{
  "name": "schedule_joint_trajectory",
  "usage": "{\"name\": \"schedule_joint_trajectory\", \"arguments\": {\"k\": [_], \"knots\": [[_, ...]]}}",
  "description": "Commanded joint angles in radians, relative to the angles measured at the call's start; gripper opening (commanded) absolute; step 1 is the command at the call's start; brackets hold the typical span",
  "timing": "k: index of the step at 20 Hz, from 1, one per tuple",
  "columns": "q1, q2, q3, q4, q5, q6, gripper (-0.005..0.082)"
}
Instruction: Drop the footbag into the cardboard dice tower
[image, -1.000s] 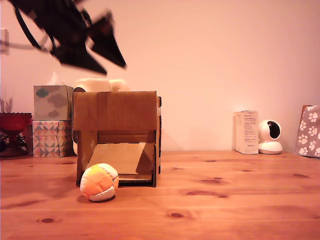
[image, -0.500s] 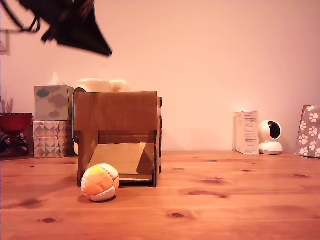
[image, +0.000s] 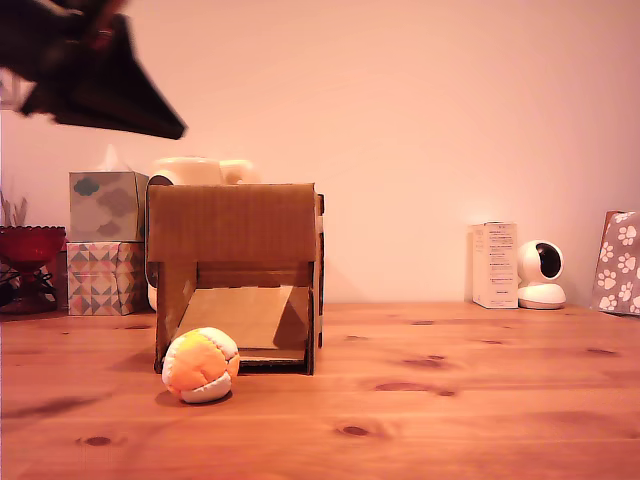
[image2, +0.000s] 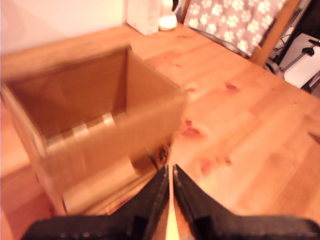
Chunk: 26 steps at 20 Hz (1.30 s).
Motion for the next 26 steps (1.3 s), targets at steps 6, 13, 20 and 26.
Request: {"name": "schedule_joint_trajectory", "arguments": {"k": [6,13,20,26], "knots": [[0.001,-0.169,-0.281,0.127,-0.019,-0.103,-0.0002],[-0.002,-0.126,-0.344,0.137,-0.041,-0.100,-0.0001],[-0.007,0.052,-0.344,0.277,-0.033,-0.101,-0.0001],[-0.040,0.129,-0.344,0.407,-0.018,-0.090,0.0777]]}}
